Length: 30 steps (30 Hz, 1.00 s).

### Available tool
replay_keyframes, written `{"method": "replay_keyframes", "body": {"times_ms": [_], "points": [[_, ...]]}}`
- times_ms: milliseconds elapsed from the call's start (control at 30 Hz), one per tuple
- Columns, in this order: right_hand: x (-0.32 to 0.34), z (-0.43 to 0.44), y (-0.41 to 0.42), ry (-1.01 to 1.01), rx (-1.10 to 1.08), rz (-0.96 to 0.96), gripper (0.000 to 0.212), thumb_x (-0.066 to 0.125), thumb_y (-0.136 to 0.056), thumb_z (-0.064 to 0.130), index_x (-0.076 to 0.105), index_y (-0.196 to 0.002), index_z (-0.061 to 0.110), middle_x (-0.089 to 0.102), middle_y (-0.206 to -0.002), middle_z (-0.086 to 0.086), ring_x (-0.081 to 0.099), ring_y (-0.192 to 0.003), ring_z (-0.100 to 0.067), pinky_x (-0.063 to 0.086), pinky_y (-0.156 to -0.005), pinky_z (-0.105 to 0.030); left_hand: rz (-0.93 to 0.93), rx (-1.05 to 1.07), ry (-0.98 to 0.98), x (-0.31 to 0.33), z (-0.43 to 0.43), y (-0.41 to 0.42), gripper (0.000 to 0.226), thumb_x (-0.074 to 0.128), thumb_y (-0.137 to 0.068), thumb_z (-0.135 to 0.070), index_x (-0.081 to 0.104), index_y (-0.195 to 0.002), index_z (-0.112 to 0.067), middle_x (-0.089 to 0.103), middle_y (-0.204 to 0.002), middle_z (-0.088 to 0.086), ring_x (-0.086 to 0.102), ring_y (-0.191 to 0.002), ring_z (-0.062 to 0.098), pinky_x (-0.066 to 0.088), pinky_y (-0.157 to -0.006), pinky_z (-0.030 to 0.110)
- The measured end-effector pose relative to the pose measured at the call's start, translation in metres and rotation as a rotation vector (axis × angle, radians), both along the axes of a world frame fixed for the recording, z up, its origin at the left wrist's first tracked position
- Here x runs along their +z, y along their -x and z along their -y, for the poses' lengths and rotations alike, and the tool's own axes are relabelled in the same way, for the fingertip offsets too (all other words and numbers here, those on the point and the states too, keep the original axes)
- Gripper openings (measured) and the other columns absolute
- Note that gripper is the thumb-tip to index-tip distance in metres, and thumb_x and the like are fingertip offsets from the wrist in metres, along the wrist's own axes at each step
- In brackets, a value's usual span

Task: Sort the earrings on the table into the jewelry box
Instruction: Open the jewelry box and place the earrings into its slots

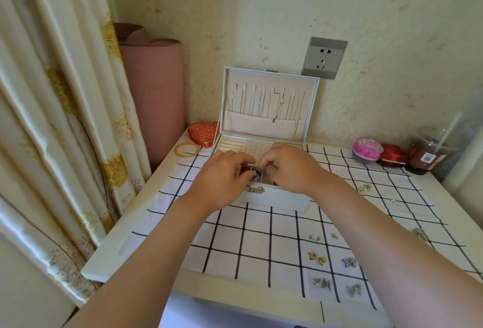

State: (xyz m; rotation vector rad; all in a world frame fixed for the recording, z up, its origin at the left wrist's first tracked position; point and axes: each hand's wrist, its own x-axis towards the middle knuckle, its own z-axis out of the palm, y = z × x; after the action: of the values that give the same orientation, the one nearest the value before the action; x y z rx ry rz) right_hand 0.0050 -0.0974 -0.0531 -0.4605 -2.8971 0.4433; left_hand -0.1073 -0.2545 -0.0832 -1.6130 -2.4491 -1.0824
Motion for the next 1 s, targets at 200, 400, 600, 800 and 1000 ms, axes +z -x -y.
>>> {"method": "replay_keyframes", "body": {"times_ms": [200, 400, 600, 800, 1000], "points": [[0.000, 0.006, 0.004, -0.015, -0.065, -0.038, 0.031, 0.052, -0.091, 0.007, 0.072, -0.089, 0.031, 0.058, -0.099, 0.009, 0.059, -0.096, -0.017, 0.046, -0.078, -0.030, -0.098, -0.041, 0.076, -0.002, 0.002, 0.000, 0.029, 0.064, -0.090, -0.035, 0.067, -0.118, -0.034, 0.060, -0.103, -0.008, 0.045, -0.106, 0.016, 0.039, -0.096, 0.032], [-0.001, 0.009, 0.001, -0.008, -0.045, 0.016, 0.033, 0.053, -0.091, 0.009, 0.073, -0.099, 0.034, 0.057, -0.104, 0.003, 0.060, -0.097, -0.021, 0.052, -0.083, -0.039, 0.064, -0.051, 0.064, 0.005, 0.004, 0.005, 0.026, 0.063, -0.089, -0.029, 0.067, -0.114, -0.034, 0.062, -0.106, -0.010, 0.052, -0.107, 0.012, 0.045, -0.097, 0.034], [0.008, 0.012, -0.020, 0.130, -0.098, -0.129, 0.032, 0.053, -0.094, 0.011, 0.072, -0.098, 0.036, 0.060, -0.102, 0.008, 0.060, -0.097, -0.012, 0.051, -0.085, -0.034, 0.000, -0.025, 0.045, 0.017, 0.013, -0.011, 0.018, 0.063, -0.091, -0.027, 0.065, -0.108, -0.030, 0.061, -0.101, -0.012, 0.051, -0.100, 0.009, 0.046, -0.087, 0.028], [0.018, 0.027, -0.066, 0.215, -0.011, 0.025, 0.026, 0.064, -0.089, 0.013, 0.065, -0.074, 0.034, 0.066, -0.082, 0.012, 0.061, -0.081, -0.006, 0.051, -0.079, -0.029, 0.064, -0.192, 0.147, 0.025, 0.013, -0.058, 0.009, 0.064, -0.089, -0.027, 0.065, -0.097, -0.028, 0.061, -0.084, -0.014, 0.054, -0.072, -0.001, 0.045, -0.068, 0.022], [0.014, 0.025, -0.108, 0.215, -0.024, 0.343, 0.015, 0.072, -0.087, 0.019, 0.073, -0.091, 0.033, 0.066, -0.097, 0.011, 0.059, -0.080, -0.002, 0.041, -0.063, -0.015, 0.045, -0.283, 0.391, 0.012, 0.006, -0.091, 0.008, 0.067, -0.087, -0.035, 0.069, -0.094, -0.034, 0.066, -0.092, -0.015, 0.054, -0.075, -0.003, 0.044, -0.070, 0.021]]}}
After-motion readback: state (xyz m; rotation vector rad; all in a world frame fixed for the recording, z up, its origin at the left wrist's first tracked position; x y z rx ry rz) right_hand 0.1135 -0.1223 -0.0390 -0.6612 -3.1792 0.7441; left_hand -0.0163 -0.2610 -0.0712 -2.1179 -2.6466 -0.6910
